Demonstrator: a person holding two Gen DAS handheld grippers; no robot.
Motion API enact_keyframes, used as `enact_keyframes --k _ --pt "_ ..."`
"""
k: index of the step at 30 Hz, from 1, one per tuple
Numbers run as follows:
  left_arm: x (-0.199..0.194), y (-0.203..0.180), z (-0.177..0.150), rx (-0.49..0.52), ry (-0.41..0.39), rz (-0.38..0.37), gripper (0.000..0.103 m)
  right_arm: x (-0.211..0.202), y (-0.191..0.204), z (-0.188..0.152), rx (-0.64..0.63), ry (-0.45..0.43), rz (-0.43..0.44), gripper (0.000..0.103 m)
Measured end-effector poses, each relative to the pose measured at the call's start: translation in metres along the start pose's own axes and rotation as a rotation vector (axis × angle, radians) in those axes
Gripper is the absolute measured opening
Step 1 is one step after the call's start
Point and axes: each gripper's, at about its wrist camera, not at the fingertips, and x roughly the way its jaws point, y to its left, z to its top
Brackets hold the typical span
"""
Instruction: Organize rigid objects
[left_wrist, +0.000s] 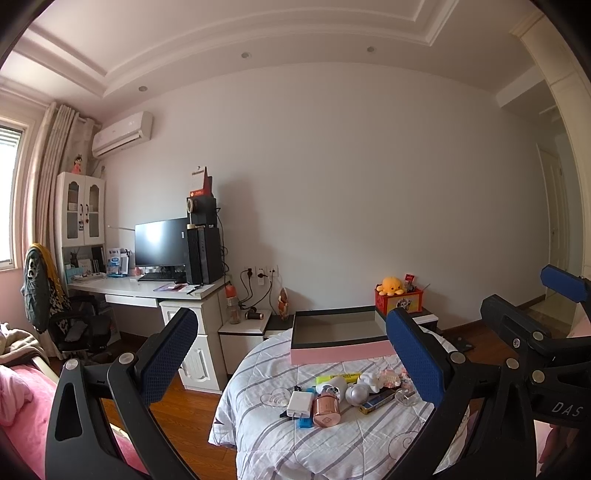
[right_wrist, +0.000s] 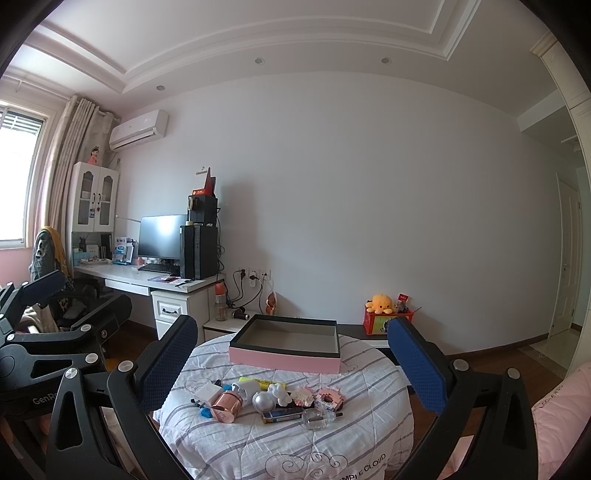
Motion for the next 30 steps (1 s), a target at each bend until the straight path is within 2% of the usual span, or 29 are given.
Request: enact_keyframes --k 10,16,19,30 --pt "0.004 -0.004 -0.001 0.004 0.014 -0.001 0.103 0.004 0.001 -0.001 -0.002 0.013 -0.003 0.103" --pt "0.019 -0.011 -0.005 0.012 0.044 -0.008 0.103 0.015 -0.002 -0.006 0.001 0.042 -0.006 0.103" --pt "0.033 -0.015 -0.010 0.014 0.089 -0.032 0.103 0.025 -0.005 -0.013 0.001 0.071 -0.006 0.103" --pt "0.074 -0.033 -0.036 0.031 0.172 -0.047 0.103 0.061 -0.019 -0.041 0.030 0.157 -0.010 0.103"
